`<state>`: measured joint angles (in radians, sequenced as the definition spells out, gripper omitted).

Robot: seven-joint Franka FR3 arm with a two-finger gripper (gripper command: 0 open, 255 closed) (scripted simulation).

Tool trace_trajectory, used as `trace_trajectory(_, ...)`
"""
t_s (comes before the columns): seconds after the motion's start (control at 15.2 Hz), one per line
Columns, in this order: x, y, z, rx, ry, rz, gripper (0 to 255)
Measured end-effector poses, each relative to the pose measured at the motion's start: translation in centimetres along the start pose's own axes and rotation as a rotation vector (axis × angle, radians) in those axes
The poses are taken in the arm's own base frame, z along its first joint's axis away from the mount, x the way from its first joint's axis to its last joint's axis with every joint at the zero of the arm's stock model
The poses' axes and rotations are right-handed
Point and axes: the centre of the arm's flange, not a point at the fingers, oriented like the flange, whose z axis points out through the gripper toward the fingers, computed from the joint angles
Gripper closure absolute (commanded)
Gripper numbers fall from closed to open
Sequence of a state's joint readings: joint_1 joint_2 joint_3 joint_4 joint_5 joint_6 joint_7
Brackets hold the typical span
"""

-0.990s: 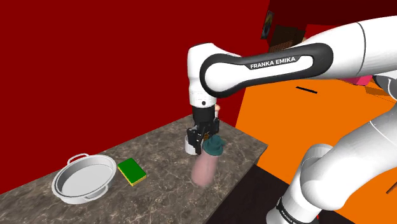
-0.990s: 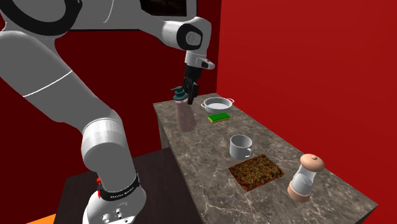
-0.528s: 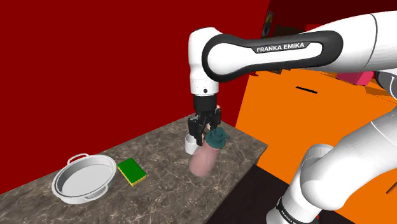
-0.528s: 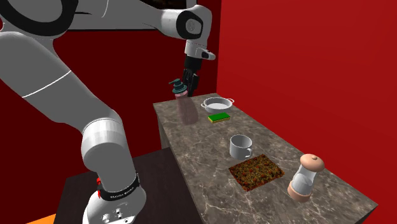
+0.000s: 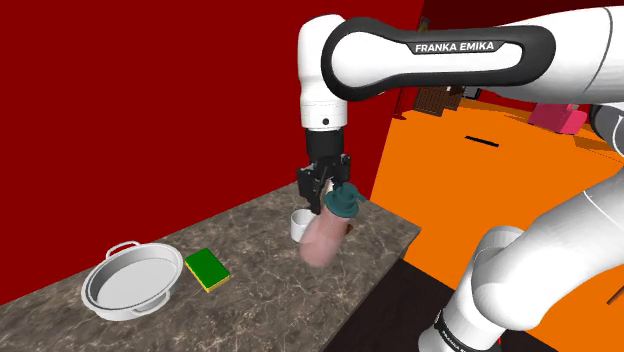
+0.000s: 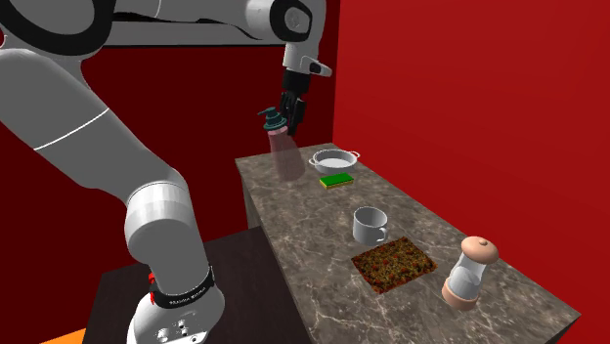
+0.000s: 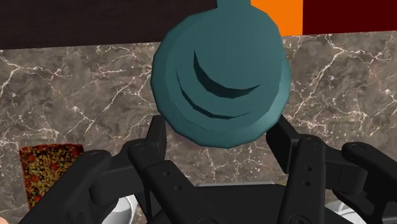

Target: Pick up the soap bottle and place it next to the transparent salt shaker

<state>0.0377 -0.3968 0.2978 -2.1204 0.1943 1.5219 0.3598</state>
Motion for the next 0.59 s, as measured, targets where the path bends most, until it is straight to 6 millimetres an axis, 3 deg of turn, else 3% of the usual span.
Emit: trace_trajectory(0.59, -1.0, 0.1, -4.7, 0.000, 0.000, 0.000, 255)
